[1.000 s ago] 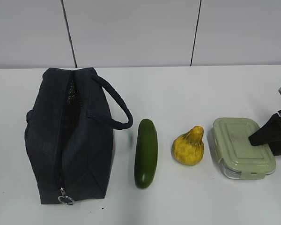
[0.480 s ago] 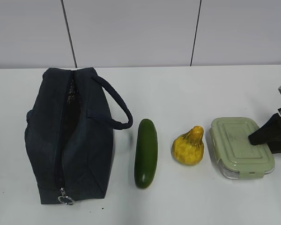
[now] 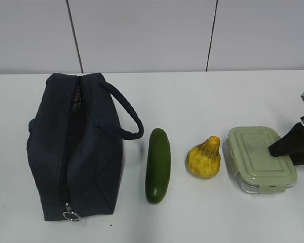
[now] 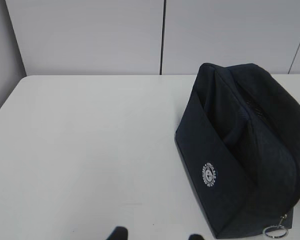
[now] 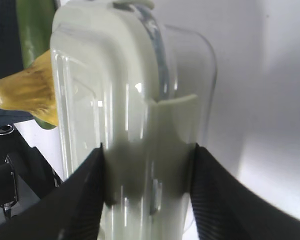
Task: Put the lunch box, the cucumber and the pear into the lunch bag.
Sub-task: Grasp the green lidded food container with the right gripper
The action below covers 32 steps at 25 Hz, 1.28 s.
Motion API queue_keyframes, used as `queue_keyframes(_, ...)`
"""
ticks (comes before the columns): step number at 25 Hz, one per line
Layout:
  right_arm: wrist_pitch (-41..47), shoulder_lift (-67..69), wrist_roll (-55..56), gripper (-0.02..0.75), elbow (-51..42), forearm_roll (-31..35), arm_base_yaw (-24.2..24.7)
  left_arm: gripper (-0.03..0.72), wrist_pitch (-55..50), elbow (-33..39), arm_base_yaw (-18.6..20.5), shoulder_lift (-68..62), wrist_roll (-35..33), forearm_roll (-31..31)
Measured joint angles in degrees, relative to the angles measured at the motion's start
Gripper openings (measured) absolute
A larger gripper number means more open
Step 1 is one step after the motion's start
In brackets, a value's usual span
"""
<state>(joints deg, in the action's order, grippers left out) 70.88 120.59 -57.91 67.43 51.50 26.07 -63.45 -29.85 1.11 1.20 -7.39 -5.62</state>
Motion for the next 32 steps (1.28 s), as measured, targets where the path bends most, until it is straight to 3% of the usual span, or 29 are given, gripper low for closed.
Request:
queue_keyframes(11,0.0,0.0,-0.04,0.374,0.0,0.13,0.0,0.237,0.0,0.0,0.0,0.0,0.0,-1.4)
queue_keyframes(15,0.0,0.0,-0.13,0.373,0.0,0.25,0.0,0.237,2.79,-0.21,0.0,0.0,-0.05,-10.24)
queue_keyframes(22,0.0,0.0,-0.13,0.373,0.0,0.44,0.0,0.237,11.95,-0.43,0.0,-0.66,-0.05,-18.45)
queue_keyframes(26,0.0,0.0,-0.13,0.372,0.0,0.69,0.0,0.237,16.82,-0.43,0.0,-7.45,-0.53,-23.87)
queue_keyframes(32,-0.34,0.0,-0.17,0.372,0.0,1.7,0.0,0.293,16.15,-1.49,0.0,-26.08,-15.91,-37.35)
